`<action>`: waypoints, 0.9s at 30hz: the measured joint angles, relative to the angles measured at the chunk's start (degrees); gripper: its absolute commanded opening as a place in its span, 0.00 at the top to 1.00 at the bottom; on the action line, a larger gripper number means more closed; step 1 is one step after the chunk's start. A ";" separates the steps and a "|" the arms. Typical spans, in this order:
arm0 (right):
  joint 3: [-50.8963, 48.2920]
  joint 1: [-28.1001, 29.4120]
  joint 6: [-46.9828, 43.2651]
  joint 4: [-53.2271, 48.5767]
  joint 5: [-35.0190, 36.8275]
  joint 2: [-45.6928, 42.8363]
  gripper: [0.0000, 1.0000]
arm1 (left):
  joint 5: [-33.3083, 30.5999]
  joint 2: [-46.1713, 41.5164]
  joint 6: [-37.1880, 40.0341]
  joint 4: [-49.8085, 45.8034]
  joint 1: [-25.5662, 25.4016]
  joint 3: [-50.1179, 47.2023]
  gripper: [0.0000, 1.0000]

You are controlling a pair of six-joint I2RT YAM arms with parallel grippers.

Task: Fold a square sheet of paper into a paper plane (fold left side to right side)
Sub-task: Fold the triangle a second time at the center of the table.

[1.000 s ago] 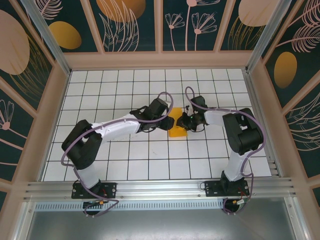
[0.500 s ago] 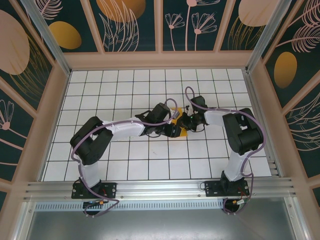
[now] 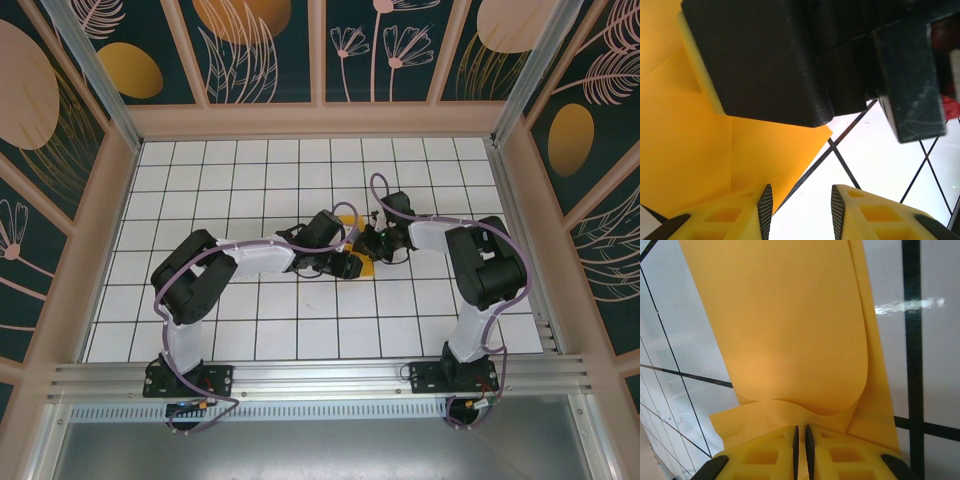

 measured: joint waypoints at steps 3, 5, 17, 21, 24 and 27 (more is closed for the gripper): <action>0.00 0.00 0.00 0.00 0.02 0.00 0.82 | 0.02 0.28 0.00 0.00 0.00 0.00 0.61; 0.00 0.00 0.00 0.00 0.00 0.00 0.82 | 0.04 0.52 -0.02 0.02 0.00 -0.02 0.60; 0.02 0.00 -0.22 -0.04 0.00 0.00 0.82 | 0.09 1.22 -0.02 0.98 0.00 -1.88 0.61; 0.07 0.00 -0.74 -0.07 -0.17 0.00 0.82 | 0.07 1.22 -0.04 1.64 0.00 -2.73 0.61; 0.07 -0.09 -1.05 0.00 -0.50 -0.02 0.84 | 0.11 1.20 -0.07 2.89 0.00 -3.54 0.62; 0.07 -0.57 -1.36 -0.11 -0.92 -0.24 0.89 | 0.20 0.83 -0.35 4.85 0.00 -4.90 0.65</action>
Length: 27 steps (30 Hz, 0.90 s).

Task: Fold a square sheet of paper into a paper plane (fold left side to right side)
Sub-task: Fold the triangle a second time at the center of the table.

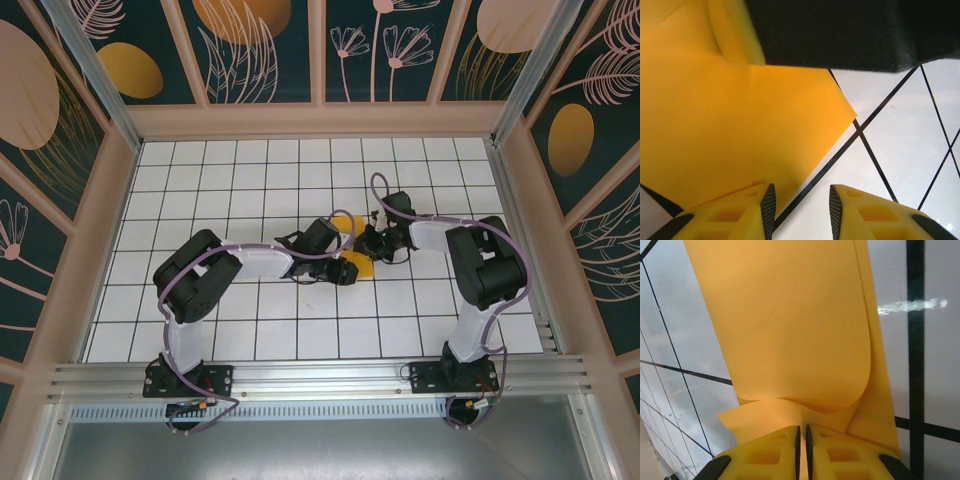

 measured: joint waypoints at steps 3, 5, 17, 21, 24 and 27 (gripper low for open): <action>-0.13 -0.74 -0.70 -0.11 -0.44 -1.33 0.92 | -0.07 -0.37 -0.61 2.29 0.07 -1.51 0.68; -0.68 -1.40 -1.40 -0.24 -0.83 -3.56 0.93 | 0.07 -0.59 -1.22 3.98 0.15 -2.60 0.70; -8.26 0.79 -0.31 3.54 -3.34 -10.29 0.96 | 0.28 -1.09 -3.52 9.57 0.66 -5.95 0.78; -8.11 2.84 0.66 6.10 -3.89 -8.66 0.96 | 0.26 -1.09 -3.78 9.62 0.66 -6.01 0.79; -7.30 3.50 0.76 6.38 -3.82 -6.80 0.95 | 0.24 -1.09 -3.80 9.57 0.66 -6.01 0.79; -6.27 3.58 0.72 6.56 -3.54 -4.66 0.96 | 0.20 -1.09 -3.82 9.55 0.66 -6.01 0.79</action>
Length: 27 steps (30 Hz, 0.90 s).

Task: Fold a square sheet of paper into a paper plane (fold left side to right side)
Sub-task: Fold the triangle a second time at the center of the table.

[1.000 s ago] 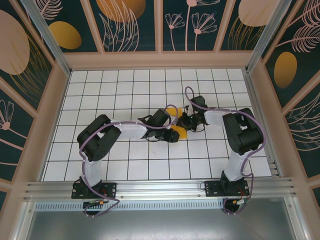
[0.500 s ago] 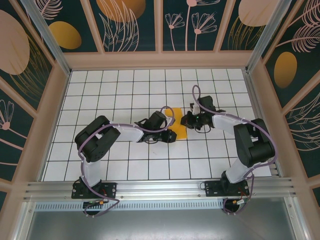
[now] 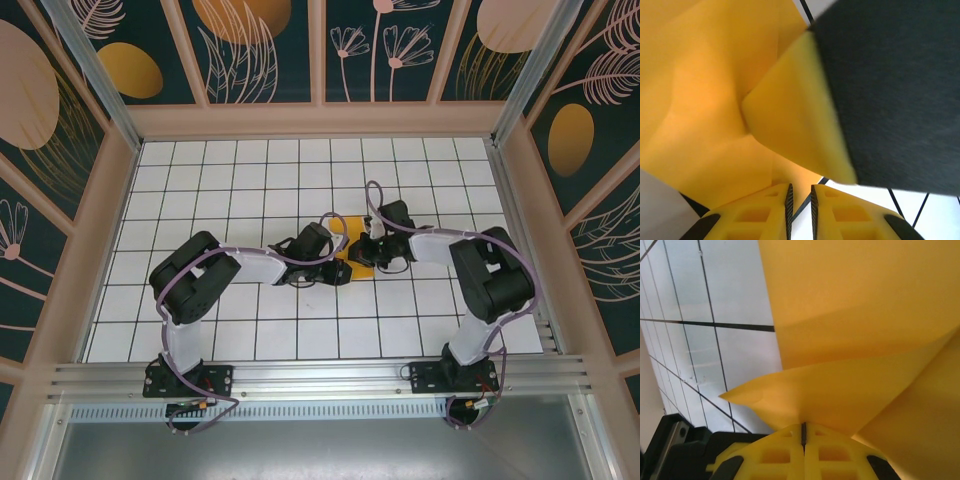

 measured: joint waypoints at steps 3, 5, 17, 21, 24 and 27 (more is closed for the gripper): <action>0.98 0.00 -0.46 -0.09 1.20 1.90 0.95 | -0.15 0.00 -0.11 -0.02 0.00 0.00 0.79; 1.70 -0.02 -0.87 -0.68 2.21 2.67 0.95 | -0.17 0.00 -0.22 -0.02 0.00 0.00 0.79; 4.61 -3.06 -5.01 -4.11 5.79 3.48 0.94 | -0.35 0.00 -0.39 -0.04 0.00 0.00 0.79; 6.71 -4.11 -6.34 -5.81 5.33 5.01 0.94 | -0.37 0.00 -0.39 -0.04 0.00 0.00 0.79; 8.13 -4.22 -6.99 -7.23 5.25 5.81 0.94 | -0.37 0.00 -0.39 -0.04 0.00 0.00 0.79; 8.96 -4.46 -7.78 -8.20 5.14 6.29 0.94 | -0.35 0.00 -0.39 -0.02 0.00 0.00 0.79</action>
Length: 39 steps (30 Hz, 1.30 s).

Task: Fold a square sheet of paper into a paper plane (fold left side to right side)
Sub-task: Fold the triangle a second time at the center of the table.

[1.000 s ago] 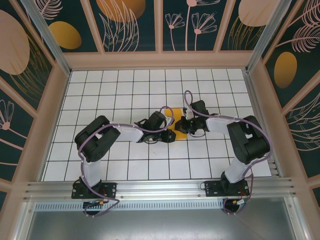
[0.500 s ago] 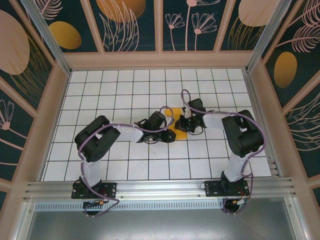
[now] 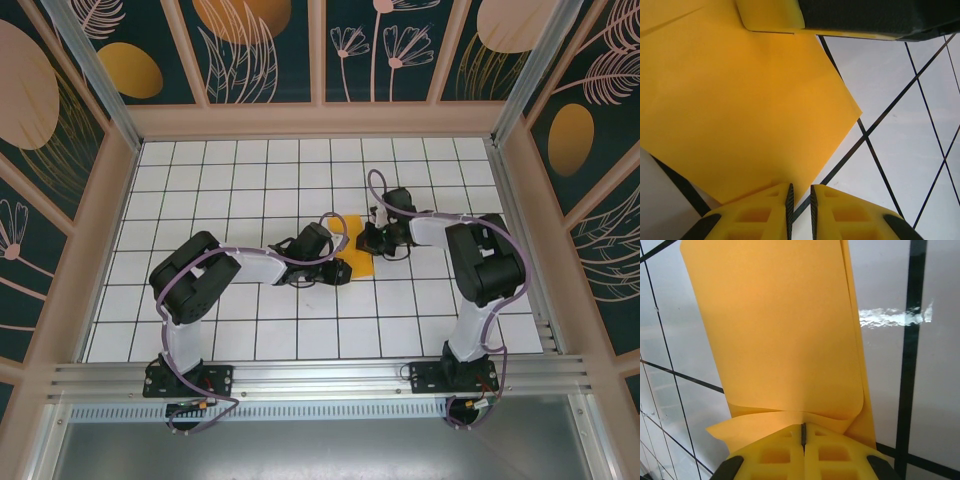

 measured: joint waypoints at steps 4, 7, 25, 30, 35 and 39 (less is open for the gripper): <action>0.26 -1.07 -0.44 -0.11 0.22 0.04 0.94 | 0.00 0.00 0.00 0.00 0.00 0.00 0.79; 0.46 -1.92 -0.63 -0.15 0.44 0.04 0.93 | 0.00 0.00 0.00 0.00 0.00 0.00 0.79; -0.42 -2.89 -0.39 2.51 0.44 0.28 0.93 | 3.19 -1.55 0.26 -10.32 0.22 6.36 0.71; -0.61 -2.91 -0.35 2.97 0.28 0.28 0.93 | 3.45 -1.18 1.18 -12.26 0.22 11.98 0.72; -0.66 -2.91 -0.35 3.13 0.20 0.28 0.93 | 3.39 1.18 1.79 -12.92 0.46 14.95 0.69; -0.68 -2.91 -0.37 3.15 0.20 0.26 0.93 | 3.32 1.16 1.86 -14.67 0.59 14.91 0.67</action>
